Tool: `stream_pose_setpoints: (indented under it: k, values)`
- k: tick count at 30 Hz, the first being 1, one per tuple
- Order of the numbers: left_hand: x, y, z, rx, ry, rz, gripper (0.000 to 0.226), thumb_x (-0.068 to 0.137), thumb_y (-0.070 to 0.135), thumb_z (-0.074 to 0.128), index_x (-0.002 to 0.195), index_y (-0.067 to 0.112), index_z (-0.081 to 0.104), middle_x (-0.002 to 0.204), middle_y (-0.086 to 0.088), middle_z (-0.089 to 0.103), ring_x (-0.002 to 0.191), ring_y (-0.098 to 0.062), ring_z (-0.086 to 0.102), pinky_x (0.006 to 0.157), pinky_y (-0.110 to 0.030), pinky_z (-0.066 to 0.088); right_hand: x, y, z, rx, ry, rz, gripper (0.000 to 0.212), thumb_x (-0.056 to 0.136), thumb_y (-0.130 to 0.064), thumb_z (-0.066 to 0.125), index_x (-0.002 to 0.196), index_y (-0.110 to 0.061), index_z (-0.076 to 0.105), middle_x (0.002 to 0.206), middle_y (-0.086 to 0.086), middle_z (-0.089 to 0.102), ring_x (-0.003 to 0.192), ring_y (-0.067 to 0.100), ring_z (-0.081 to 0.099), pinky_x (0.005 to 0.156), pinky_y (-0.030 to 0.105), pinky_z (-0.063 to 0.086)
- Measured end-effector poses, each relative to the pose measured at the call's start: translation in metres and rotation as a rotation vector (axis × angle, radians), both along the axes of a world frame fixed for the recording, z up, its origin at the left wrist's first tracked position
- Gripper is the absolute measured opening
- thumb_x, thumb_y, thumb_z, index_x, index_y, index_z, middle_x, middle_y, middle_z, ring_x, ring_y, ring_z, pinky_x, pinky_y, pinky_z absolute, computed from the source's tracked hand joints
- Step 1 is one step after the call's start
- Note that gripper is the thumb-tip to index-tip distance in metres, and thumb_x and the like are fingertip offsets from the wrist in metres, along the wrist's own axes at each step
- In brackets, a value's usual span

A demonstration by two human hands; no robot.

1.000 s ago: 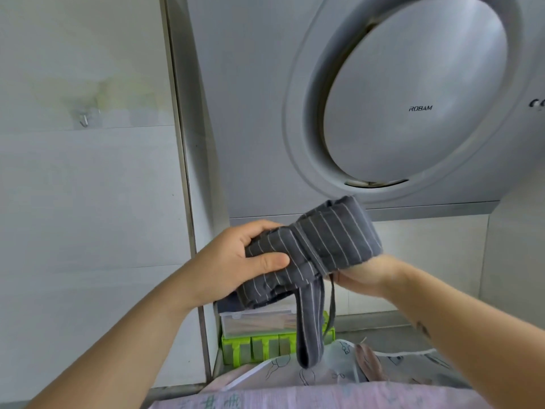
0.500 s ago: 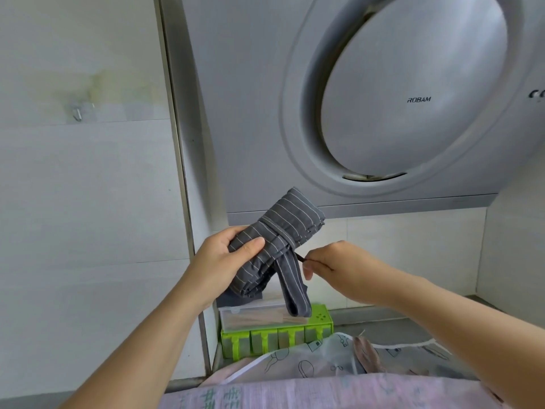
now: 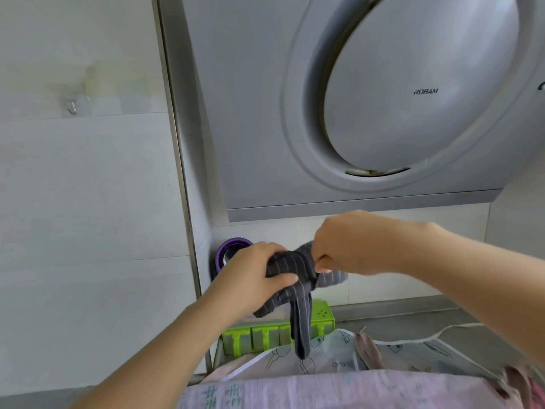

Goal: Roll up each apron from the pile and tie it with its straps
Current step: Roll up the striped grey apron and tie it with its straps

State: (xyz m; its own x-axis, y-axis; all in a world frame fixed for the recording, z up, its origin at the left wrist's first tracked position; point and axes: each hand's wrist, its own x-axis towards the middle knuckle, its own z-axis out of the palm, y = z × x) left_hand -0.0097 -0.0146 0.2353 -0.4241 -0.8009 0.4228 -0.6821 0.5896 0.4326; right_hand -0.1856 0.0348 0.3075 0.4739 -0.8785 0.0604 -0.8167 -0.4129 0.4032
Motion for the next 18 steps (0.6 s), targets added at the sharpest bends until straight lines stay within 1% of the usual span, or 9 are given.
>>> stream_pose_setpoints:
  k: [2, 4, 6, 7, 8, 10, 13, 16, 18]
  values:
    - [-0.004, 0.002, -0.003, -0.035, -0.11, -0.024, 0.04, 0.086, 0.04, 0.064, 0.124, 0.03, 0.056, 0.11, 0.011, 0.06, 0.1, -0.009, 0.057, 0.09, -0.035, 0.049, 0.0, -0.008, 0.006, 0.047, -0.033, 0.021, 0.029, 0.095, -0.036, 0.052, 0.078, -0.014, 0.064, 0.08, -0.002, 0.063, 0.069, 0.016, 0.057, 0.07, 0.032, 0.049]
    - [-0.005, 0.004, -0.006, -0.083, -0.179, -0.042, 0.04, 0.086, 0.043, 0.064, 0.124, 0.032, 0.055, 0.11, 0.011, 0.058, 0.1, -0.01, 0.056, 0.089, -0.036, 0.049, -0.001, -0.014, 0.008, 0.086, -0.094, 0.06, 0.026, 0.093, -0.037, 0.056, 0.082, -0.017, 0.068, 0.077, -0.004, 0.064, 0.064, 0.008, 0.052, 0.07, 0.029, 0.047]
    - [-0.004, 0.005, -0.008, -0.098, -0.177, -0.064, 0.041, 0.086, 0.044, 0.064, 0.125, 0.032, 0.056, 0.11, 0.011, 0.057, 0.1, -0.009, 0.055, 0.088, -0.035, 0.049, -0.004, -0.019, 0.003, 0.098, -0.194, 0.093, 0.024, 0.093, -0.037, 0.055, 0.093, -0.02, 0.072, 0.085, -0.008, 0.067, 0.067, 0.003, 0.051, 0.072, 0.022, 0.046]
    - [-0.002, 0.004, -0.008, -0.094, -0.159, -0.065, 0.043, 0.086, 0.044, 0.064, 0.126, 0.032, 0.056, 0.11, 0.011, 0.057, 0.101, -0.009, 0.055, 0.089, -0.034, 0.048, -0.006, -0.022, -0.001, 0.087, -0.257, 0.107, 0.023, 0.093, -0.037, 0.056, 0.097, -0.021, 0.072, 0.088, -0.01, 0.067, 0.069, 0.001, 0.05, 0.071, 0.016, 0.043]
    - [0.001, 0.004, -0.008, -0.088, -0.14, -0.061, 0.044, 0.086, 0.044, 0.064, 0.127, 0.031, 0.055, 0.111, 0.012, 0.057, 0.102, -0.008, 0.054, 0.089, -0.032, 0.048, -0.008, -0.025, -0.006, 0.071, -0.321, 0.117, 0.022, 0.092, -0.036, 0.057, 0.099, -0.023, 0.073, 0.088, -0.013, 0.066, 0.07, -0.001, 0.05, 0.068, 0.012, 0.039]
    - [0.004, 0.002, -0.007, -0.074, -0.113, -0.067, 0.046, 0.085, 0.044, 0.066, 0.128, 0.03, 0.055, 0.11, 0.012, 0.056, 0.1, -0.005, 0.054, 0.089, -0.028, 0.047, -0.011, -0.03, -0.017, 0.035, -0.452, 0.14, 0.016, 0.09, -0.034, 0.061, 0.096, -0.025, 0.073, 0.082, -0.019, 0.061, 0.07, -0.007, 0.051, 0.064, 0.009, 0.036]
    - [0.006, 0.003, -0.006, -0.031, -0.053, -0.105, 0.043, 0.083, 0.044, 0.068, 0.123, 0.031, 0.058, 0.105, 0.015, 0.058, 0.094, 0.0, 0.055, 0.083, -0.021, 0.047, -0.012, -0.035, -0.03, 0.03, -0.713, 0.177, 0.003, 0.084, -0.03, 0.069, 0.084, -0.03, 0.072, 0.082, -0.018, 0.062, 0.079, -0.005, 0.054, 0.069, 0.009, 0.04]
    - [0.005, 0.004, -0.003, -0.043, 0.026, -0.104, 0.043, 0.082, 0.043, 0.069, 0.122, 0.031, 0.059, 0.1, 0.019, 0.056, 0.093, 0.001, 0.055, 0.083, -0.023, 0.048, -0.01, -0.037, -0.039, 0.081, -1.037, 0.146, 0.013, 0.081, -0.03, 0.072, 0.07, -0.029, 0.067, 0.084, -0.009, 0.068, 0.078, 0.003, 0.061, 0.074, 0.016, 0.047]
    - [0.005, 0.006, -0.002, -0.123, 0.023, -0.071, 0.045, 0.082, 0.043, 0.068, 0.124, 0.031, 0.057, 0.099, 0.021, 0.052, 0.095, 0.0, 0.054, 0.084, -0.025, 0.047, -0.007, -0.038, -0.044, 0.073, -1.181, 0.055, 0.017, 0.079, -0.032, 0.074, 0.066, -0.023, 0.068, 0.082, -0.003, 0.069, 0.071, 0.005, 0.061, 0.069, 0.018, 0.047]
